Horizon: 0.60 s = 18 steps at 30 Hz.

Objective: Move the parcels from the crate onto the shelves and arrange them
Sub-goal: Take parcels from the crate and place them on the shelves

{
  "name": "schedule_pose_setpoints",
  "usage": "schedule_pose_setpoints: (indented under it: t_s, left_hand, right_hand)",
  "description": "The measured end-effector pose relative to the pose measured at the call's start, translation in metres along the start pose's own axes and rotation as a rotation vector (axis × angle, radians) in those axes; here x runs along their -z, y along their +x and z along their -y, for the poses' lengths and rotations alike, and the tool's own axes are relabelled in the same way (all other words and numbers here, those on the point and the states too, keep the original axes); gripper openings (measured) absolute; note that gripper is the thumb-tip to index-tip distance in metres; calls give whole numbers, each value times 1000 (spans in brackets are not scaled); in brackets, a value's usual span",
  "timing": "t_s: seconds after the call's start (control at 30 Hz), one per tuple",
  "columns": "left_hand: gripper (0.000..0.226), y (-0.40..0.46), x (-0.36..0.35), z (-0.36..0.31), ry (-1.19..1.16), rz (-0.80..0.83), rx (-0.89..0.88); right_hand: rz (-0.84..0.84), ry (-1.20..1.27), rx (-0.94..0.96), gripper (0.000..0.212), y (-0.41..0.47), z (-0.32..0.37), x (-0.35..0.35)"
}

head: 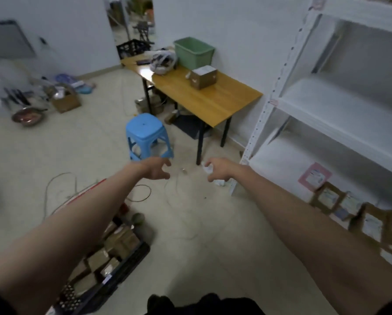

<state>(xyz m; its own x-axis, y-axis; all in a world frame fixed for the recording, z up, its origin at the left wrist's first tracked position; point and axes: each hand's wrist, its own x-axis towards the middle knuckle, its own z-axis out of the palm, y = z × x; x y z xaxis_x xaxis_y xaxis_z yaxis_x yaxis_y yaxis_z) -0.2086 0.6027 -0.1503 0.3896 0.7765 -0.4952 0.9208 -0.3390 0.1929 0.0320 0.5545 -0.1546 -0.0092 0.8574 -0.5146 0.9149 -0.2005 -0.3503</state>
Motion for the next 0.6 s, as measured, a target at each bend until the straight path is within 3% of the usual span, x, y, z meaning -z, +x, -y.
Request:
schedule_pose_setpoints:
  t_s: [0.3,0.43,0.6]
  left_hand:
    - [55,-88,-59,187,-142,41,270]
    - [42,-121,-96,234,-241,100,340]
    - [42,-147,-142,274,-388,108,447]
  right_hand:
    - [145,-69,196,59,55,163,-101]
    - [247,-112,244,55,67,212,-151]
    - [385,-182,297,53,86,260,-198]
